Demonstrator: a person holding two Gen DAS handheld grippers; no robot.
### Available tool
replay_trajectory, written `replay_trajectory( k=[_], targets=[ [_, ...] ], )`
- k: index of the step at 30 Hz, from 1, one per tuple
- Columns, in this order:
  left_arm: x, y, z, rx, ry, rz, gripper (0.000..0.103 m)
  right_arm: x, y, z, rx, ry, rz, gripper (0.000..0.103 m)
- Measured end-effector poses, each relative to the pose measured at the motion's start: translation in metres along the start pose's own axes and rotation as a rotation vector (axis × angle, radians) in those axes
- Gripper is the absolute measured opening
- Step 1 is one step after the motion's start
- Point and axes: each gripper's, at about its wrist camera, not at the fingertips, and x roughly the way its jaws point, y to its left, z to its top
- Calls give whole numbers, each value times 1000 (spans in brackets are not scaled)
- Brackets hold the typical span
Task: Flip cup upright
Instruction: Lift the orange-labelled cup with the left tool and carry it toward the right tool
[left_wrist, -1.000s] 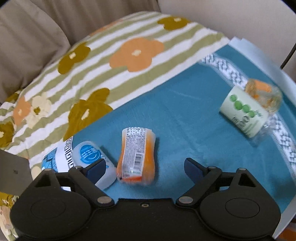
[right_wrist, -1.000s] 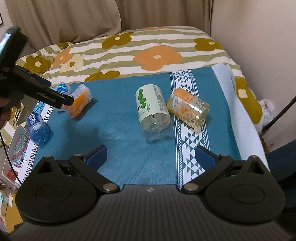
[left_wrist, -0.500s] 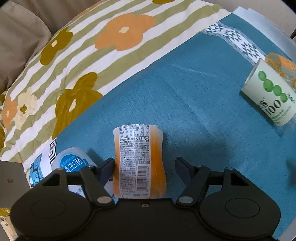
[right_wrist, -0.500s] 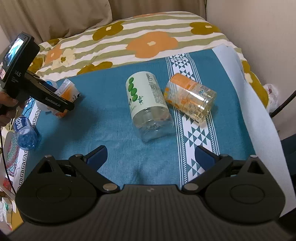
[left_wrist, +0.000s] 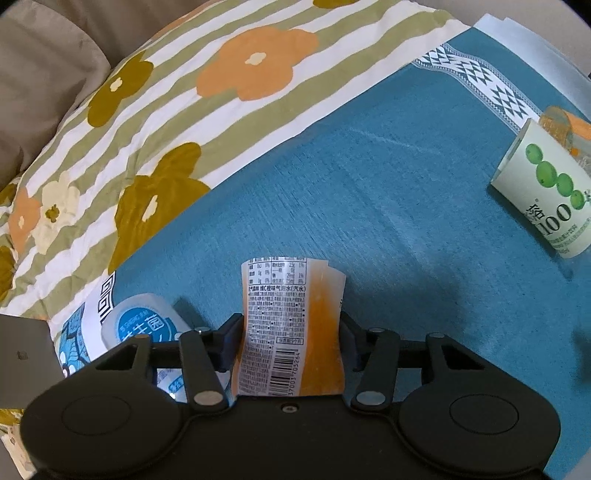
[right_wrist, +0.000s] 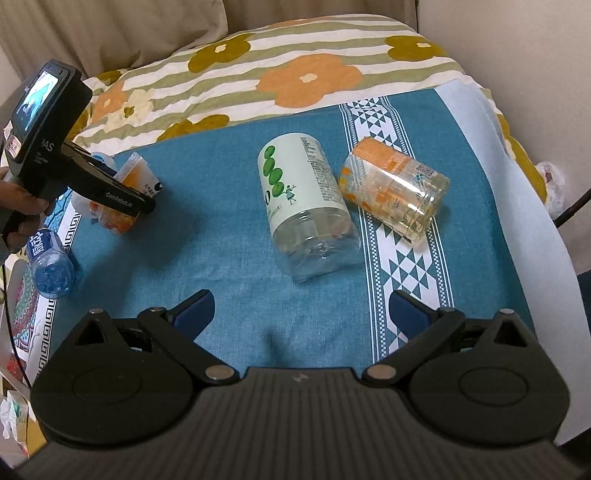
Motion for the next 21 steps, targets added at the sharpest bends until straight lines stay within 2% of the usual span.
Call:
replay_trajectory(
  k=[4, 10, 16, 21],
  targets=[
    [-13, -2, -4, -32, -3, -8, 57, -5, -3, 0, 4, -8, 5, 103],
    [-45, -11, -20, -133, -16, -51, 57, -20, -6, 0, -9, -26, 15, 103],
    [-69, -30, -51, -315, -11, -129, 57, -39, -5, -4, -34, -33, 31, 103],
    [-69, -54, -85, -502, 28, -230, 57, -47, -6, -13, -48, -27, 38, 103]
  ],
)
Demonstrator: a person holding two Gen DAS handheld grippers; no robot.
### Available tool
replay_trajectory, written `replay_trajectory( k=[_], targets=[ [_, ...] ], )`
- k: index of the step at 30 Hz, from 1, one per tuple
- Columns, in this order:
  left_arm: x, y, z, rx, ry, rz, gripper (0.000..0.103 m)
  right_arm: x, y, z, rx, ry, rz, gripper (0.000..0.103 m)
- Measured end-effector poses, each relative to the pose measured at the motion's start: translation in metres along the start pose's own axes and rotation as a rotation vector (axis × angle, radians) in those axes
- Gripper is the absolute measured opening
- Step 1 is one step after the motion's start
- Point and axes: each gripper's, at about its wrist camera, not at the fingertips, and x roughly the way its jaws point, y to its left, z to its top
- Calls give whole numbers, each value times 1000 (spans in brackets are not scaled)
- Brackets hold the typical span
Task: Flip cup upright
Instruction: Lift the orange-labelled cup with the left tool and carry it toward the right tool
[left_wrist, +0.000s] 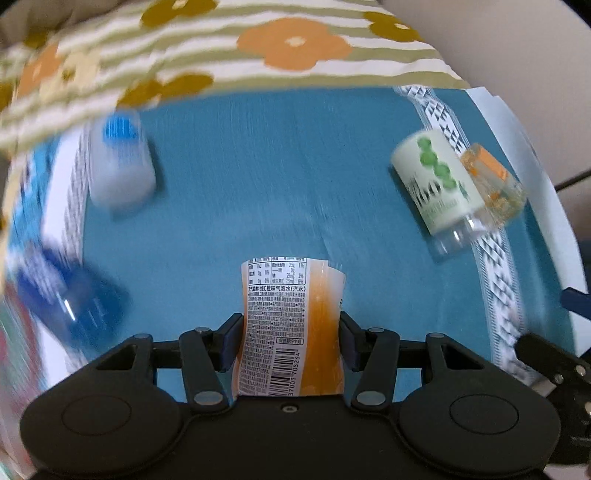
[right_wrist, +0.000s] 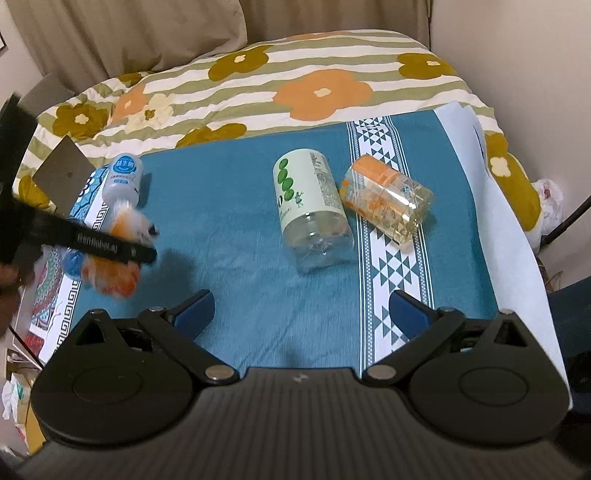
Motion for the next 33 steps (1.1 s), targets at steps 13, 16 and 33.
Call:
replay_trajectory(
  k=[13, 16, 33],
  targets=[
    [17, -6, -33, -189, -51, -28, 58, -4, 3, -30, -20, 21, 22, 103],
    [22, -4, -35, -194, -59, -21, 58, -3, 5, -36, -18, 32, 25, 103],
    [19, -4, -39, -160, -98, 3, 79, -5, 5, -45, -12, 38, 21, 103]
  ],
)
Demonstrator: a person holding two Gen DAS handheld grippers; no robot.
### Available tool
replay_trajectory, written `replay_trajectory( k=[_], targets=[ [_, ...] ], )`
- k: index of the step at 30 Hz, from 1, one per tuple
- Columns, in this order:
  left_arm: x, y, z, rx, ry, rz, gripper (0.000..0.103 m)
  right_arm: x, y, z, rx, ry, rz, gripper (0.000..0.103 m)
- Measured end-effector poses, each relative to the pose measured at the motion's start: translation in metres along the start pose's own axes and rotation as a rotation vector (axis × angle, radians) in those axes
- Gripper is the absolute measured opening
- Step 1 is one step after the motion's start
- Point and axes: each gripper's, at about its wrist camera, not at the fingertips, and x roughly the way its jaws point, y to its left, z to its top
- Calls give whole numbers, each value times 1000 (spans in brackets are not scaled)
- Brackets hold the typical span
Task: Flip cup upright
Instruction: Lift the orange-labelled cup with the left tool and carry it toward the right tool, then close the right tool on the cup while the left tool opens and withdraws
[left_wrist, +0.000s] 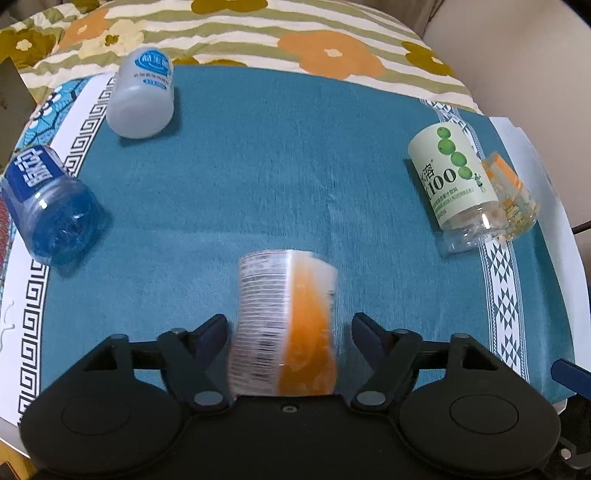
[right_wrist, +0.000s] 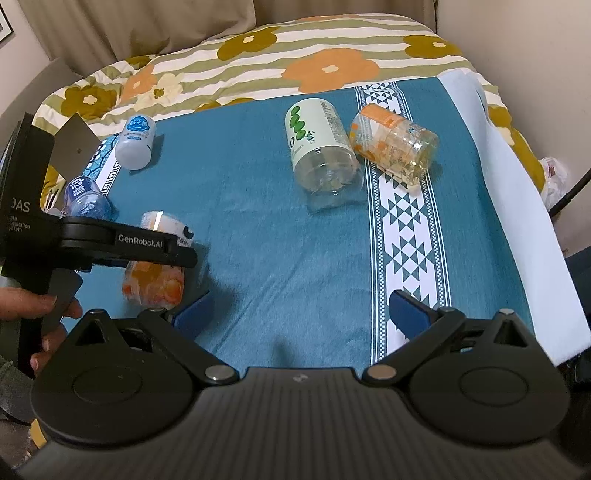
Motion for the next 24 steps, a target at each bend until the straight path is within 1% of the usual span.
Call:
replay_trajectory(
  k=[6, 8, 10, 14, 16, 18, 22, 24],
  targets=[
    [-6, 0, 0, 11, -9, -3, 79, -2, 7, -4, -1, 4, 3, 103],
    [-10, 1, 0, 11, -14, -7, 82, -4, 10, -4, -5, 1, 4, 103],
    [-14, 2, 0, 6, -22, -13, 87, -7, 12, -3, -7, -3, 5, 103],
    [-26, 7, 0, 3, -40, -22, 91, -12, 15, 1, -12, -7, 9, 103],
    [-36, 12, 0, 1, -53, -23, 96, -15, 15, 3, -6, -3, 20, 103],
    [-48, 19, -2, -2, -72, -22, 97, -18, 16, 7, 3, 5, 29, 103],
    [-69, 34, -7, 10, -109, 8, 98, -20, 19, 20, 16, 21, 47, 103],
    [-77, 41, -11, 25, -124, 34, 98, -18, 24, 29, 29, 38, 76, 103]
  ],
)
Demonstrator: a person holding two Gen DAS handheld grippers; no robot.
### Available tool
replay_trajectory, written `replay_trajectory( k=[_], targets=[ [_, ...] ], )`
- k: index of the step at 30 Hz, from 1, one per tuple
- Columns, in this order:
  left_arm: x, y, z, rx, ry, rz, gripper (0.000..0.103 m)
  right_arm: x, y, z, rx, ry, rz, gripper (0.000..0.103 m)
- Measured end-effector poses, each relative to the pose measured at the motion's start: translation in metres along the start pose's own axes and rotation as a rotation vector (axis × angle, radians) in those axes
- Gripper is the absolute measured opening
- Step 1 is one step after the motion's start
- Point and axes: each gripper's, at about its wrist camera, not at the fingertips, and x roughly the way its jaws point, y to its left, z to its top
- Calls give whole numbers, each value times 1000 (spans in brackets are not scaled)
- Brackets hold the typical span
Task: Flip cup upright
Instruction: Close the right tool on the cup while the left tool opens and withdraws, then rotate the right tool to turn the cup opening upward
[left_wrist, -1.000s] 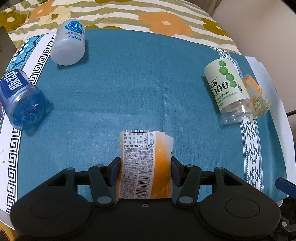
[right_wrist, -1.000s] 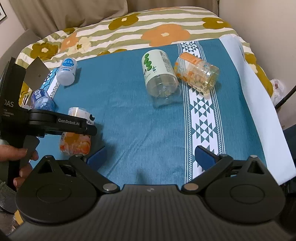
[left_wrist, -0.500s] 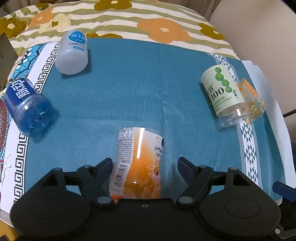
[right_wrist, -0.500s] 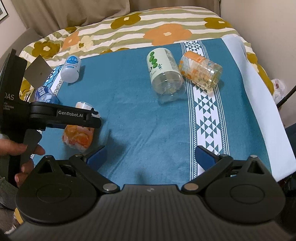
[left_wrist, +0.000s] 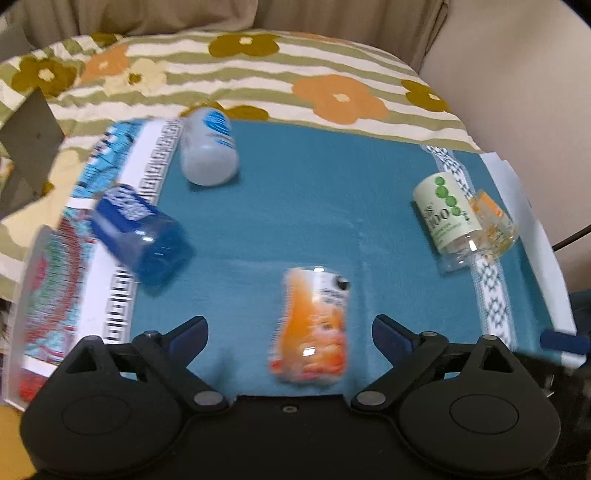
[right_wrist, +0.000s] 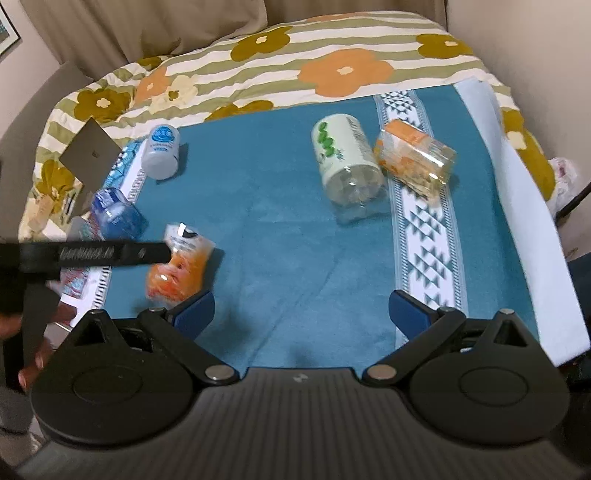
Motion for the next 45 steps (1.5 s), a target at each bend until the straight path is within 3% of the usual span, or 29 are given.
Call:
replay_trajectory(
  k=[6, 13, 19, 27, 31, 39, 42, 45],
  targets=[
    [-13, 21, -11, 56, -24, 56, 98, 25, 31, 30, 33, 99, 105, 103],
    [-11, 44, -21, 68, -35, 63, 98, 91, 55, 57, 162, 239, 164, 103],
    [-8, 65, -24, 95, -43, 81, 98, 139, 54, 65, 283, 328, 171, 88],
    [1, 81, -24, 85, -20, 61, 98, 155, 59, 63, 329, 354, 172, 81],
    [3, 83, -24, 79, -14, 54, 98, 159, 58, 62, 344, 361, 174, 71],
    [5, 85, -23, 75, -4, 52, 98, 158, 53, 61, 353, 359, 191, 67],
    [4, 84, -22, 80, -6, 52, 98, 151, 55, 62, 338, 326, 202, 66],
    [5, 84, -22, 79, -8, 51, 98, 132, 59, 64, 279, 216, 206, 66]
  ],
)
